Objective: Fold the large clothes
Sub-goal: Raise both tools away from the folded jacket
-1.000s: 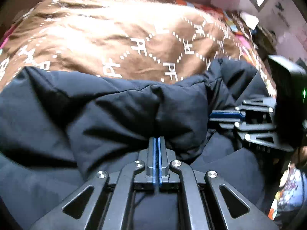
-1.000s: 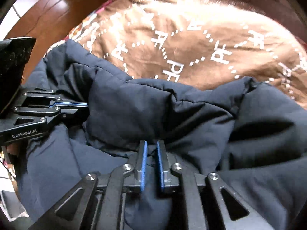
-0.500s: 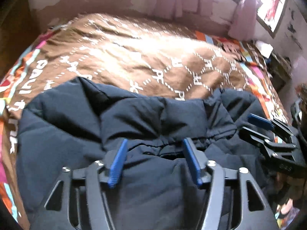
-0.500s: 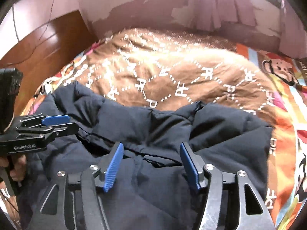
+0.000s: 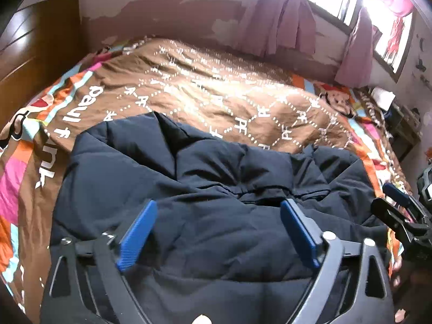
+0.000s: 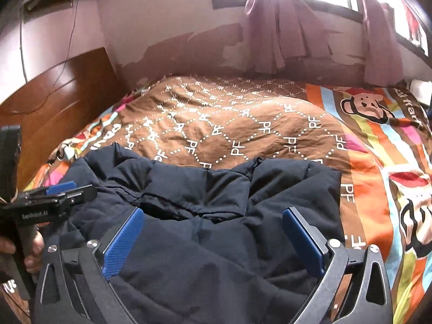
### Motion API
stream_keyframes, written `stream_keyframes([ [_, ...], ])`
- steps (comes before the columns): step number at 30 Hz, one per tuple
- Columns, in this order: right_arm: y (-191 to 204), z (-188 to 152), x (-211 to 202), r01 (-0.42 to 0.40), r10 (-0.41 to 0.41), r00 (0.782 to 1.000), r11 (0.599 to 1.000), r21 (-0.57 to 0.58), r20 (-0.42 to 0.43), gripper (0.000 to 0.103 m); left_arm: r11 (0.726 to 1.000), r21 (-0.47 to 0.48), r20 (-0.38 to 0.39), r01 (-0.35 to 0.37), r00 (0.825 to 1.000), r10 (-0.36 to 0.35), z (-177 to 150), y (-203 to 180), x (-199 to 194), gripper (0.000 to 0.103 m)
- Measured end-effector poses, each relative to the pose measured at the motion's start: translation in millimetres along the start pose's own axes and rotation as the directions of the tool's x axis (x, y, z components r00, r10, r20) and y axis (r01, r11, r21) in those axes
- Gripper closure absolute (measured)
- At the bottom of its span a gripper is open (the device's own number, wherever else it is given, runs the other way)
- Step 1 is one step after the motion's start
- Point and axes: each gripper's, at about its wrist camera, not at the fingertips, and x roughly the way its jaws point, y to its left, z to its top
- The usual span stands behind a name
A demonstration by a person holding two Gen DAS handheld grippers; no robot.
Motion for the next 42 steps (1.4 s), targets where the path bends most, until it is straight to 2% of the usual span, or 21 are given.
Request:
stream_keyframes([
  [8, 1.3, -12.2, -42.4, 0.011, -0.013, 0.995, 1.0, 0.02, 0.096, 0.0, 0.999, 0.042, 0.127, 0.026, 0.991, -0.031, -15.5, -10.9, -42.1, 0.002],
  [17, 17.8, -27.3, -102.3, 0.014, -0.011, 0.986, 1.0, -0.012, 0.166, 0.0, 0.996, 0.075, 0.205, 0.055, 0.976, -0.07, -35.4, -22.3, -100.1, 0.002],
  [22, 39.3, -41.0, -147.4, 0.009, 0.001, 0.978, 0.999, -0.044, 0.211, 0.0, 0.993, 0.111, 0.269, 0.049, 0.96, -0.077, -57.6, -32.0, -150.5, 0.002],
  [29, 66.3, -63.4, -222.0, 0.001, 0.011, 0.975, 0.998, -0.056, 0.224, 0.0, 0.992, 0.114, 0.299, 0.055, 0.95, -0.087, -93.9, -42.2, -231.7, 0.002],
  [32, 79.1, -75.9, -253.9, 0.002, 0.015, 0.97, 0.997, -0.071, 0.242, 0.0, 0.989, 0.141, 0.333, 0.043, 0.939, -0.088, -111.3, -51.6, -267.8, 0.002],
  [36, 92.5, -92.3, -288.2, -0.012, 0.03, 0.967, 0.997, -0.07, 0.252, 0.0, 0.985, 0.168, 0.351, 0.05, 0.93, -0.107, -130.7, -58.1, -303.2, 0.002],
  [42, 109.7, -118.9, -330.1, -0.023, 0.045, 0.964, 0.996, -0.086, 0.263, 0.0, 0.979, 0.202, 0.383, 0.025, 0.918, -0.102, -163.1, -63.8, -347.2, 0.002],
])
